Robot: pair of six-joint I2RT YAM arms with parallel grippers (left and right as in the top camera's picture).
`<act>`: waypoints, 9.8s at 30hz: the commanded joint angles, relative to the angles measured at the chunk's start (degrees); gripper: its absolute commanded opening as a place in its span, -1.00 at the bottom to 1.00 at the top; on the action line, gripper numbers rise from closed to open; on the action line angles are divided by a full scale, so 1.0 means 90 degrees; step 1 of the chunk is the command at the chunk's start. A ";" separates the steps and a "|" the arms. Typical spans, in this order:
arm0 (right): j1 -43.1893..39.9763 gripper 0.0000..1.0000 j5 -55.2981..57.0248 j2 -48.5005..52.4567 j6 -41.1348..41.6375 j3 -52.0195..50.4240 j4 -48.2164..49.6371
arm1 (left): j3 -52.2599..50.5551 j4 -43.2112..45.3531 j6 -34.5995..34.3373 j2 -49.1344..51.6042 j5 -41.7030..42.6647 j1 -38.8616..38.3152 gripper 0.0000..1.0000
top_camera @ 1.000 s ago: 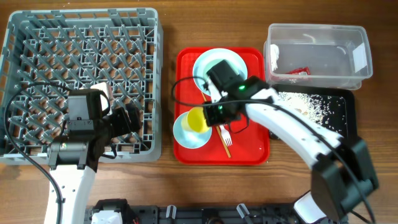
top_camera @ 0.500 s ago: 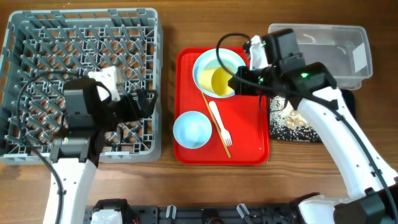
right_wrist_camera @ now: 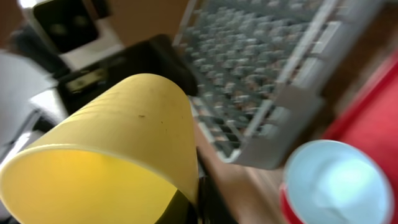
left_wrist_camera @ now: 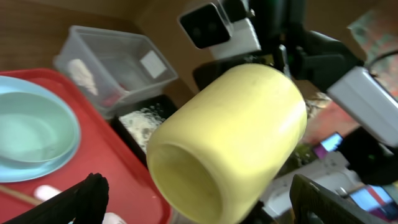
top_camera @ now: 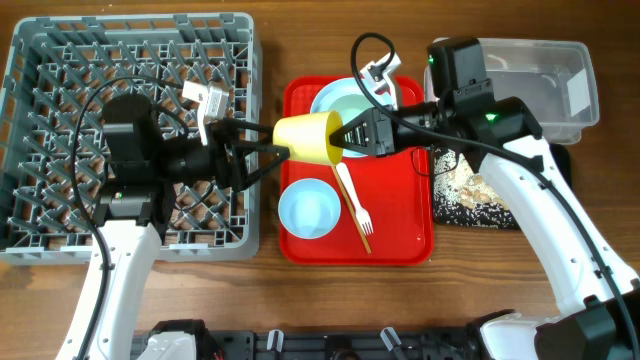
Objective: Sort waste into correct bins and load items into the dishwasher rack
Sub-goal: 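Hand the yellow cup from the right gripper to the left gripper, then place the yellow cup into the dish rack with the left gripper, then grasp the small blue bowl on the red tray with the left gripper, then carry the small blue bowl into the dish rack and open the left gripper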
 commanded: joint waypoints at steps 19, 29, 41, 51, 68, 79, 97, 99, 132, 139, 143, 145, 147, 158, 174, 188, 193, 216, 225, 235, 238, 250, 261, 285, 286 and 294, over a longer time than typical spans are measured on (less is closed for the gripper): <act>0.0019 -0.91 -0.1350 0.0051 -0.0131 0.0039 0.0095 | 0.0087 0.2280 -0.1219 0.0024 0.0743 -0.0865 0.54; 0.0019 -0.91 -0.1350 0.0051 -0.0129 0.0039 0.0092 | 0.0087 0.2283 -0.1217 0.0022 0.0809 -0.0865 0.36; 0.0019 -0.91 -0.1350 0.0053 -0.0129 0.0039 0.0090 | 0.0087 0.2402 -0.1217 0.0022 0.0809 -0.0865 0.55; 0.0019 -0.91 -0.1348 0.0053 -0.0126 0.0039 0.0090 | 0.0090 0.2494 -0.1217 0.0022 0.0806 -0.0865 0.57; 0.0019 -0.89 -0.1348 0.0058 -0.0129 0.0039 0.0090 | 0.0087 0.2492 -0.1175 0.0024 0.0804 -0.0862 0.00; -0.0029 -0.46 -0.0032 0.0058 0.0265 0.0039 -0.0046 | 0.0087 0.1384 -0.0721 0.0131 -0.0406 -0.0646 -0.43; -0.0974 -0.43 0.3752 -0.0126 -0.0012 0.0044 -0.1741 | 0.0665 -0.3973 -0.0017 -0.0410 -0.5170 0.1736 -0.92; -0.0974 -0.43 0.3881 -0.0131 -0.0056 0.0044 -0.1855 | 0.1086 -0.4733 -0.0015 -0.0391 -0.5714 0.2006 -0.92; -0.0974 -0.43 0.3898 -0.0129 -0.0129 0.0044 -0.2149 | 0.1885 -0.6018 -0.0017 0.1872 -0.7577 0.2176 -0.59; -0.0974 -0.43 0.3898 -0.0129 -0.0126 0.0044 -0.2178 | 0.1887 -0.6016 -0.0017 0.1974 -0.7575 0.2067 1.00; -0.0974 -0.43 0.3895 -0.0129 -0.0129 0.0044 -0.2178 | 0.1940 -0.6023 -0.0012 0.1899 -0.7478 0.1972 1.00; -0.0974 -0.43 0.3898 -0.0129 -0.0129 0.0044 -0.2178 | 0.2008 -0.6016 -0.0007 0.1780 -0.7327 0.1899 1.00; -0.0974 -0.43 0.3898 -0.0129 -0.0129 0.0044 -0.2183 | 0.2120 -0.5991 0.0007 0.1615 -0.7176 0.1785 1.00; -0.0976 0.99 0.3900 -0.0129 -0.0153 0.0044 -0.2225 | 0.2327 -0.5340 0.0005 0.0525 -0.6419 -0.0418 1.00; -0.2378 0.99 0.5773 -0.0585 0.0583 0.0046 -0.3031 | 0.2327 -0.5003 -0.0019 0.2108 -0.7633 -0.4002 0.99; -0.2557 0.99 0.5775 -0.0576 0.0182 0.0039 -0.3228 | 0.2327 -0.4714 -0.0015 0.4184 -0.7635 -0.5110 0.26; -0.2557 0.99 0.5775 -0.0576 0.0182 0.0039 -0.3225 | 0.2327 -0.4675 -0.0017 0.4420 -0.7684 -0.5119 -0.28; -0.2557 0.99 0.5775 -0.0576 0.0177 0.0039 -0.3240 | 0.3820 -0.5593 0.0517 0.2480 -0.7293 -0.3684 -0.92; -0.2557 1.00 0.5778 -0.0576 0.0015 0.0039 -0.3237 | 0.3849 -0.5661 0.2011 0.2042 -0.4099 -0.0894 -0.92; -0.2557 0.99 0.5778 -0.0576 -0.0041 0.0039 -0.3208 | 0.3849 -0.5659 0.2703 0.2832 -0.1741 0.0879 -0.92; -0.2557 0.99 0.5775 -0.0576 -0.0058 0.0039 -0.3203 | 0.3849 -0.5654 0.2875 0.3138 -0.1460 0.1054 -0.92; -0.2557 0.99 0.5775 -0.0573 -0.0131 0.0039 -0.3225 | 0.3844 -0.5515 0.2892 0.4320 -0.1185 0.1513 -0.92; -0.2557 1.00 0.5773 -0.0576 -0.0131 0.0039 -0.3252 | 0.3827 -0.5632 0.2888 0.4629 -0.1268 0.1902 -0.92; -0.2557 1.00 0.5775 -0.0573 -0.0138 0.0039 -0.3252 | 0.3830 -0.7162 0.2837 0.4554 -0.3201 0.2492 0.99; -0.2557 0.99 0.5775 -0.0576 -0.0136 0.0039 -0.3252 | 0.3830 -0.7184 0.2839 0.4510 -0.3203 0.2528 0.99; -0.2557 0.99 0.5775 -0.0573 -0.0136 0.0039 -0.3232 | 0.3915 -0.7257 0.2837 0.3757 -0.3206 0.2739 1.00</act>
